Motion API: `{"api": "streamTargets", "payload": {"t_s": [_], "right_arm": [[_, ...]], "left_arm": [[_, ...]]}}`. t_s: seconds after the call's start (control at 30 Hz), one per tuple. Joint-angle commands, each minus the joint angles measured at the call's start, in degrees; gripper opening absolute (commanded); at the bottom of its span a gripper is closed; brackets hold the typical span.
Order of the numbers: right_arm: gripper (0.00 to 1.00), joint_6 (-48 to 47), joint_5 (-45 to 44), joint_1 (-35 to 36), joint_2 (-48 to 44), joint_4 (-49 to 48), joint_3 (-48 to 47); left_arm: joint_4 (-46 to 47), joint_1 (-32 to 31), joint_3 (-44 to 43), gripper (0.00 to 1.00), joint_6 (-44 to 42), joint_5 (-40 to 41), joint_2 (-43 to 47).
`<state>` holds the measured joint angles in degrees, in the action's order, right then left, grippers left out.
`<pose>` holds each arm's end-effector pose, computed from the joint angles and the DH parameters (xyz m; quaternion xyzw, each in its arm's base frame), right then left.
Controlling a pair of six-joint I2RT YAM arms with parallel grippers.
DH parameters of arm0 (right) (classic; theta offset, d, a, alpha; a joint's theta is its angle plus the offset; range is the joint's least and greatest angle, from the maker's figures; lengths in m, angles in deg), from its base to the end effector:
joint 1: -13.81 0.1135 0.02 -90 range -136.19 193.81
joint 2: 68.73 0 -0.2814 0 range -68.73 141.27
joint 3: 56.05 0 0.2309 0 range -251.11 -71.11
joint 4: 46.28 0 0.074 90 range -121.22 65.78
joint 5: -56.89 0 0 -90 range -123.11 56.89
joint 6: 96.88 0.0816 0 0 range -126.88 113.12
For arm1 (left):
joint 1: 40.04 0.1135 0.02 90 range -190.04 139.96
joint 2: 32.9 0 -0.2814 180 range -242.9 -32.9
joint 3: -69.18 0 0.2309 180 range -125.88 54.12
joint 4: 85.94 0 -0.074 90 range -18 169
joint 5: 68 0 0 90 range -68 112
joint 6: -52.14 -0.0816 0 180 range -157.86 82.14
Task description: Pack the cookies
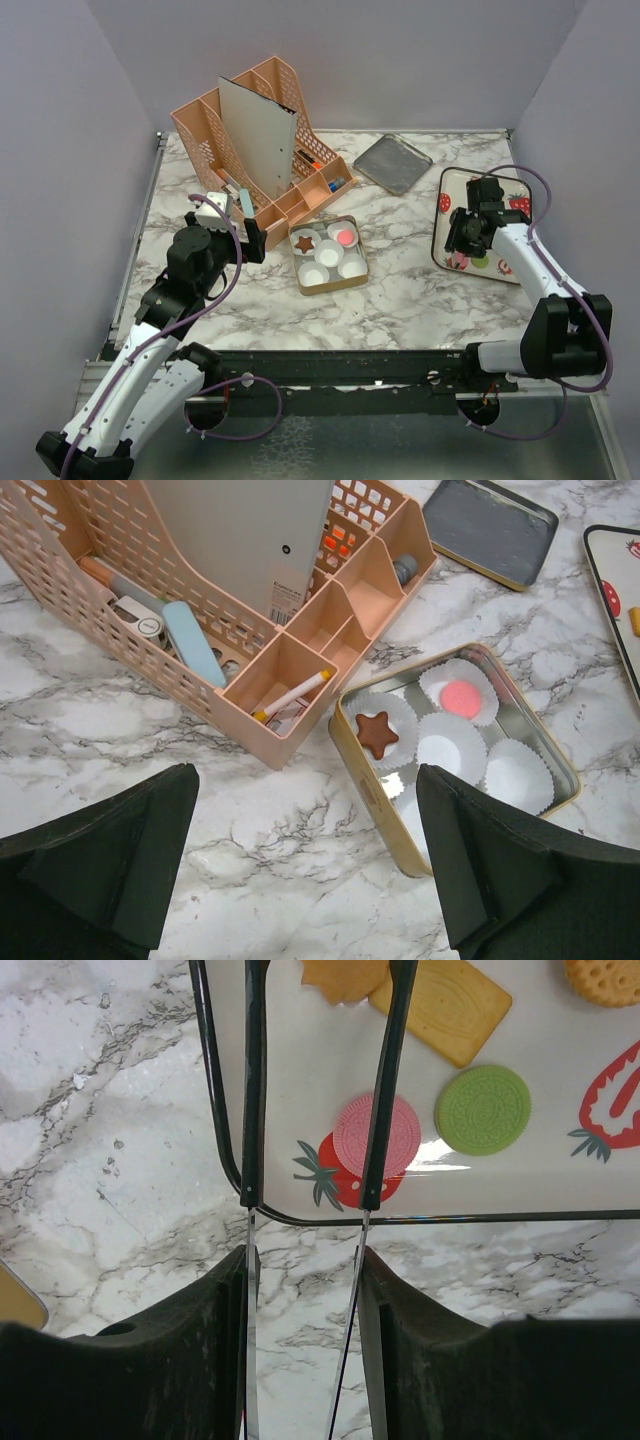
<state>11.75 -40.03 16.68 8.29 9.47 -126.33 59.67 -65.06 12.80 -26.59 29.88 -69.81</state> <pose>0.2579 0.0031 0.2231 0.1471 0.9584 -0.0133 0.2441 0.1518 -0.0585 0.3196 0.0531 0.7904 -0.1375 0.5946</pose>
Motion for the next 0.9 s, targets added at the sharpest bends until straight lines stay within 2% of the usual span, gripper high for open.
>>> {"api": "streamTargets", "payload": {"t_s": [0.0, 0.87], "right_arm": [[0.45, 0.7, -1.7, -0.3, 0.6, 2.0, -1.9], [0.43, -2.2, -0.6, -0.2, 4.6, 1.7, -2.4]], "left_arm": [[1.3, -0.4, 1.1, 0.99, -0.5, -1.2, 0.6], [1.3, -0.4, 1.1, 0.99, -0.7, -1.0, 0.4]]}}
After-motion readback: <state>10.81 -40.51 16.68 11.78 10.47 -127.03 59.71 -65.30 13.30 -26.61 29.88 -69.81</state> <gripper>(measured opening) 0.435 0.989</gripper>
